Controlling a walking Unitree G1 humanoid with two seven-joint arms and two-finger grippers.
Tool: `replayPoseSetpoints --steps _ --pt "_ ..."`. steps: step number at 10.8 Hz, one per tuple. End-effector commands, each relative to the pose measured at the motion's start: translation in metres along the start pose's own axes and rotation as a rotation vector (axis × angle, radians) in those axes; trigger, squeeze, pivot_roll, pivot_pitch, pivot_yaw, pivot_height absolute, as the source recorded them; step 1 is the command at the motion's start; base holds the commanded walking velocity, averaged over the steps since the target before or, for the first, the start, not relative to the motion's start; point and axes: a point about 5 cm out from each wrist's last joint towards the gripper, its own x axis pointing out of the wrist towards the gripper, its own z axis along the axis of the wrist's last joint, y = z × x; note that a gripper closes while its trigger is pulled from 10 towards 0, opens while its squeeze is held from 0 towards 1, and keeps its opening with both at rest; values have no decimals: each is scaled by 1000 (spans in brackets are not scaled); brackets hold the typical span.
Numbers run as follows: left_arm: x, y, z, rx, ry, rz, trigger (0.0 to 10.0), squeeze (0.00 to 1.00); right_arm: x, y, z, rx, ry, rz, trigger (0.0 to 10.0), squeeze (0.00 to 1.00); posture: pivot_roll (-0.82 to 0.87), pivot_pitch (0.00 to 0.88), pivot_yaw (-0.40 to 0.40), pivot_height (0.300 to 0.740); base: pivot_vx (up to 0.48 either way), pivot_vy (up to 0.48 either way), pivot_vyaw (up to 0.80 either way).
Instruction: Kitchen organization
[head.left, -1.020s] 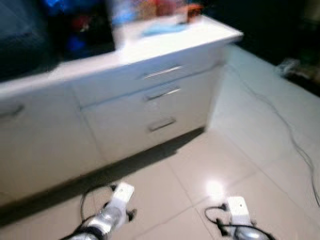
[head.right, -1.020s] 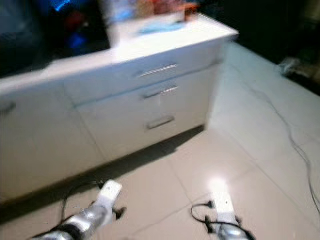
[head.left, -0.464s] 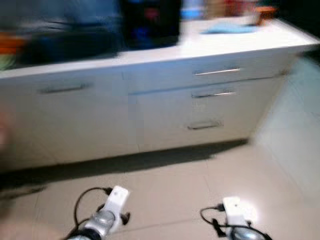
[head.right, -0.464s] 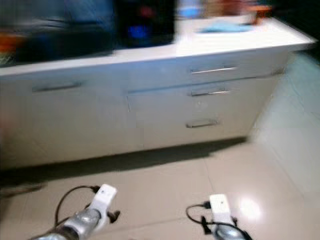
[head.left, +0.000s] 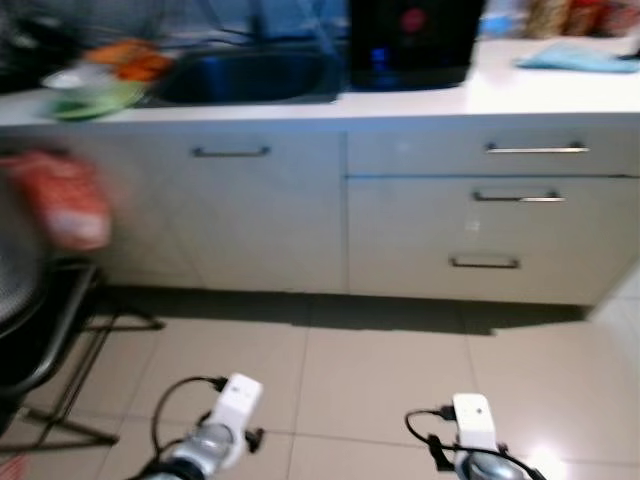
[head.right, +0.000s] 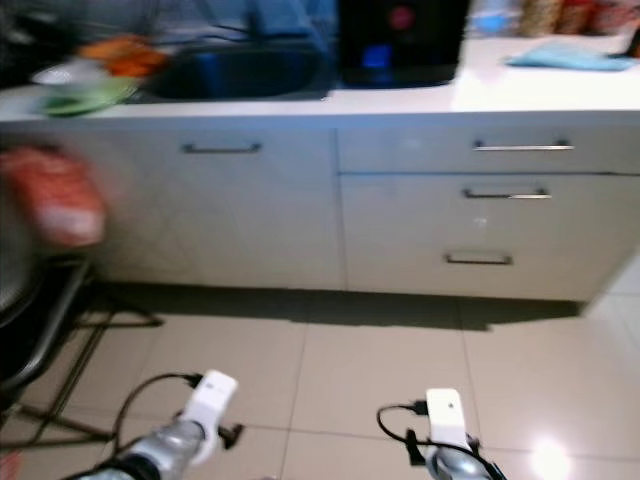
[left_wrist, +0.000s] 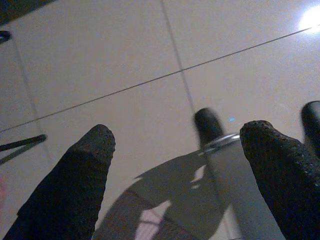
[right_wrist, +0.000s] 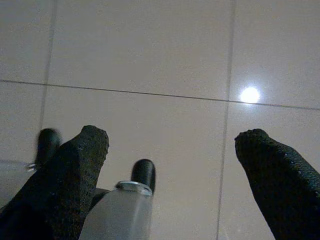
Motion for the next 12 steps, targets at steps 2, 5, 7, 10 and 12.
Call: replayPoseSetpoints --steps 2,5,7,10,12 --pt "-1 8 2 17 -4 20 10000 0 -1 1 -4 194 11 -66 10000 0 -85 6 82 740 0 0 0" --pt "-1 14 7 13 -14 34 10000 0 -1 0 -4 189 6 -77 10000 0 -72 0 75 740 0 0 0" --pt "-1 13 8 -6 -19 33 10000 0 0 -1 -3 119 7 -56 10000 0 -69 0 54 740 0 0 0" --pt "-1 7 6 -25 -23 17 10000 0 0 -1 -1 54 -1 -44 10000 0 -69 0 49 740 0 0 0" --pt "-1 12 7 -28 -27 26 10000 0 0 1 1 53 -5 -35 10000 0 -67 0 60 740 0 0 0"
